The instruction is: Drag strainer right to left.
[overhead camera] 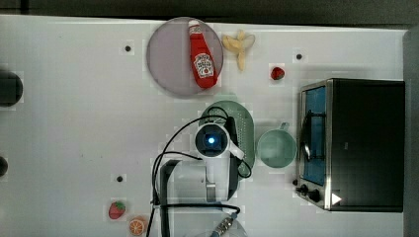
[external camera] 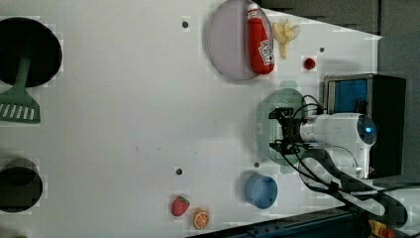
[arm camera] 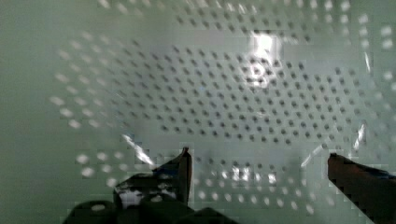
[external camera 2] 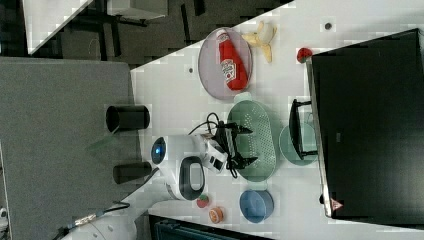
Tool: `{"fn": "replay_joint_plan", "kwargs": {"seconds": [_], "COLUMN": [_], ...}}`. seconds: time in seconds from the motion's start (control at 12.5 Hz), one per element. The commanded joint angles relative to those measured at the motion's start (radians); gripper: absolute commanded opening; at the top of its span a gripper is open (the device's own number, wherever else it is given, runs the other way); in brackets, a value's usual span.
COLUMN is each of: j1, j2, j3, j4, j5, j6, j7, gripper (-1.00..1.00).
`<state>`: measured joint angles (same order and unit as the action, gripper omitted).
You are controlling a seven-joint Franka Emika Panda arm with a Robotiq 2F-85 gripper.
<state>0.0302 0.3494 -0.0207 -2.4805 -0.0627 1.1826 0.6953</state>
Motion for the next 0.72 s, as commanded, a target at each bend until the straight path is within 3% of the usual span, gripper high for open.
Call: {"fn": "replay_joint_plan", "kwargs": {"seconds": [0.08,0.72], "j1": [-0.001,0.024], "j2": [0.004,0.004], "j3": [-0.005,0.102], "j4": [0.025,0.031], "j5": [0.008,0.02], "j6": [0.058,0.056], "j7": [0.05,0.214], "gripper": [1.0,1.0]}}
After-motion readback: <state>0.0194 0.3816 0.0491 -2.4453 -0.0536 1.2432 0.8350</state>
